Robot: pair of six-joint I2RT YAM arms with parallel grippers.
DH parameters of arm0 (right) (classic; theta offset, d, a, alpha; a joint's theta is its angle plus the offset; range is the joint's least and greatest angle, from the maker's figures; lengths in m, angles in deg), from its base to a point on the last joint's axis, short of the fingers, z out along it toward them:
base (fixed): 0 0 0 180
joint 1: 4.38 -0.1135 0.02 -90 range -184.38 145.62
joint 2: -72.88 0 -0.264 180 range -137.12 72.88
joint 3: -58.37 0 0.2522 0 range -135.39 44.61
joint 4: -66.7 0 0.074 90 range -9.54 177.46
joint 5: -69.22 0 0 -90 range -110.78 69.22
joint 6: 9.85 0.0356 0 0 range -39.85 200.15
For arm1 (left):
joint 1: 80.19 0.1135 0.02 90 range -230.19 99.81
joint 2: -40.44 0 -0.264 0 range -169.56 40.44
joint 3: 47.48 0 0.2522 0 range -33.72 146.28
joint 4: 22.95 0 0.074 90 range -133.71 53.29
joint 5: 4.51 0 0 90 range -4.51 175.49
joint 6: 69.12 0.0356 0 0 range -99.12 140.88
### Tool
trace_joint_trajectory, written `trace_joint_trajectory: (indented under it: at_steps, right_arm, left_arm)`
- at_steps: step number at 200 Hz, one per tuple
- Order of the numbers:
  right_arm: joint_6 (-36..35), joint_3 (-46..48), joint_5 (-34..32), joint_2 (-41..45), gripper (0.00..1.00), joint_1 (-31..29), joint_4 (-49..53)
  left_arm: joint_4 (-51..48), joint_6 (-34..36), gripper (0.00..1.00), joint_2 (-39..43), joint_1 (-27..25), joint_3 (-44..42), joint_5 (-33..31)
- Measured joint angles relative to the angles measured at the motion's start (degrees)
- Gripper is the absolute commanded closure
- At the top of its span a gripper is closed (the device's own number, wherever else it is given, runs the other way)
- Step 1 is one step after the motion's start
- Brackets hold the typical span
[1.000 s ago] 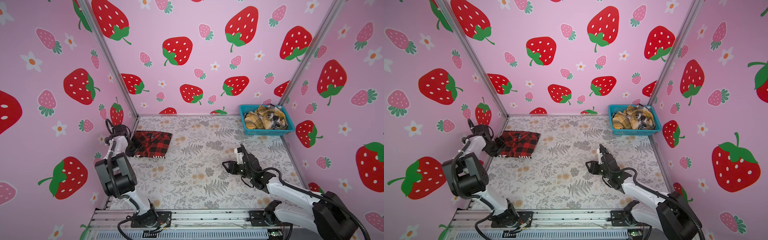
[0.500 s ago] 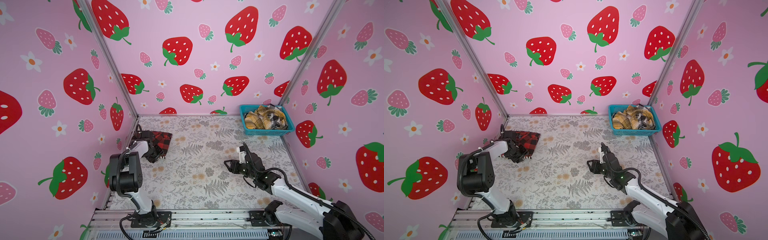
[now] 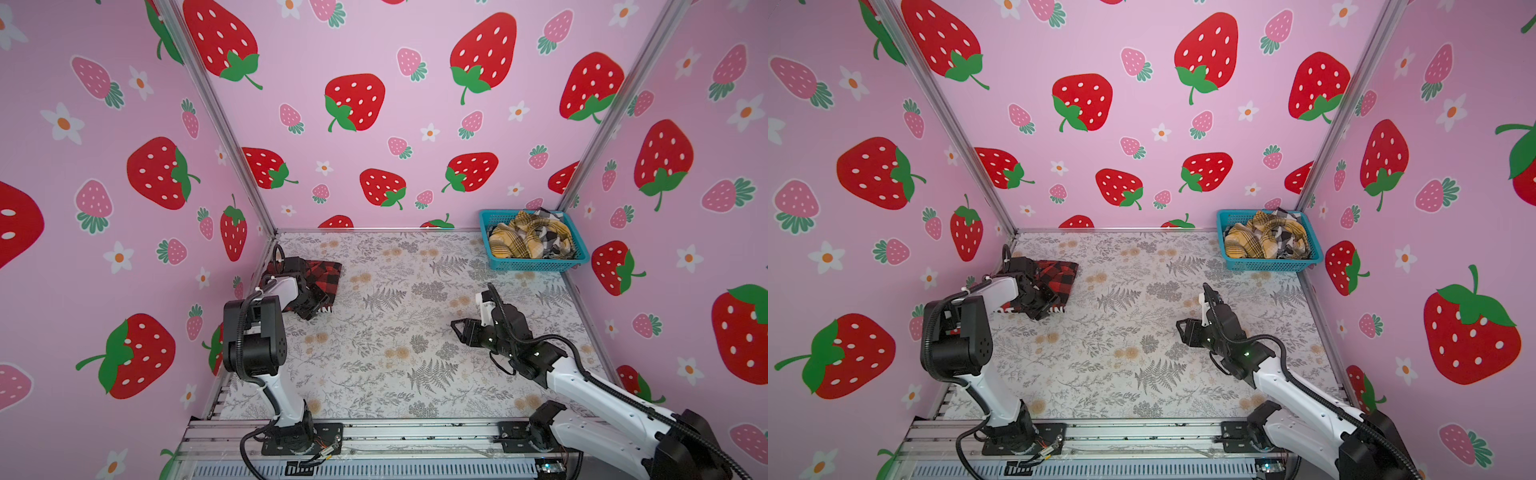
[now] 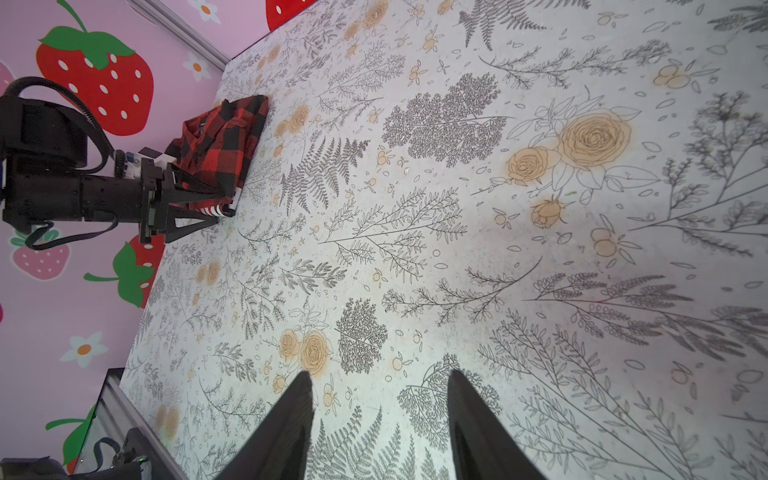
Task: Fold and stack the long sleeve shirts
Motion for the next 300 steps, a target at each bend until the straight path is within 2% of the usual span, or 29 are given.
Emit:
trace_joint_trajectory:
  at_steps: [30,56,71,87,91,96,103,115,132,150,179,214,241,265,300]
  right_arm:
    - [-1.2,-3.0,-2.1,0.0,0.46,0.0,2.6]
    - [-2.2,-6.8,-8.5,0.1,0.44,0.0,5.4]
    - [-3.3,-8.0,-13.9,0.8,0.37,0.1,6.4]
    - [-6.1,-8.4,-19.3,2.1,0.19,0.2,6.1]
    - [-7.0,-8.5,-20.7,2.3,0.17,0.2,6.1]
    - [-8.7,-8.6,-22.3,2.5,0.16,0.2,5.8]
    - [-10.3,-9.0,-24.9,2.4,0.17,0.2,5.7]
    - [-12.4,-10.1,-29.8,1.3,0.22,0.4,5.5]
    - [-15.5,-10.8,-36.5,-1.2,0.16,0.5,3.9]
    - [-17.1,-10.1,-40.7,-2.7,0.15,2.0,2.4]
    - [-18.5,-5.0,-43.7,-1.8,0.15,10.0,-2.9]
    - [-19.2,2.4,-47.6,-1.7,0.15,19.4,-8.4]
    - [-18.4,8.7,-51.9,-2.1,0.16,25.8,-14.9]
    - [-21.2,14.4,-54.0,-5.5,0.14,27.0,-25.3]
    - [-26.4,19.0,-51.2,-12.8,0.13,29.1,-41.7]
  left_arm:
    - [-1.3,0.1,0.23,10.0,-0.8,-2.6,0.7]
    - [-2.8,2.9,0.22,22.1,-2.2,-2.9,0.8]
    - [-2.7,5.5,0.21,29.5,-2.9,-2.9,1.1]
    - [-1.6,8.4,0.19,37.6,-3.6,-3.2,1.1]
    - [-1.1,9.2,0.18,39.5,-3.7,-3.6,1.0]
    - [-0.4,10.0,0.10,41.8,-3.8,-4.2,0.7]
    - [1.4,11.2,0.00,45.3,-4.0,-5.9,0.0]
    - [5.7,13.1,0.01,50.6,-4.1,-10.6,-1.6]
    - [11.6,15.6,0.01,55.7,-4.1,-19.9,-4.2]
    - [12.3,17.3,0.01,54.3,-4.1,-25.7,-8.1]
    - [17.4,20.6,0.01,47.9,-4.0,-31.0,-15.0]
    - [26.9,24.7,0.01,42.9,-2.3,-34.9,-18.0]
    - [37.1,26.8,0.01,37.7,-1.3,-37.6,-18.2]
    - [42.9,27.5,0.01,31.4,-0.9,-38.5,-16.1]
    - [52.6,28.2,0.01,24.3,-0.7,-38.6,-12.2]
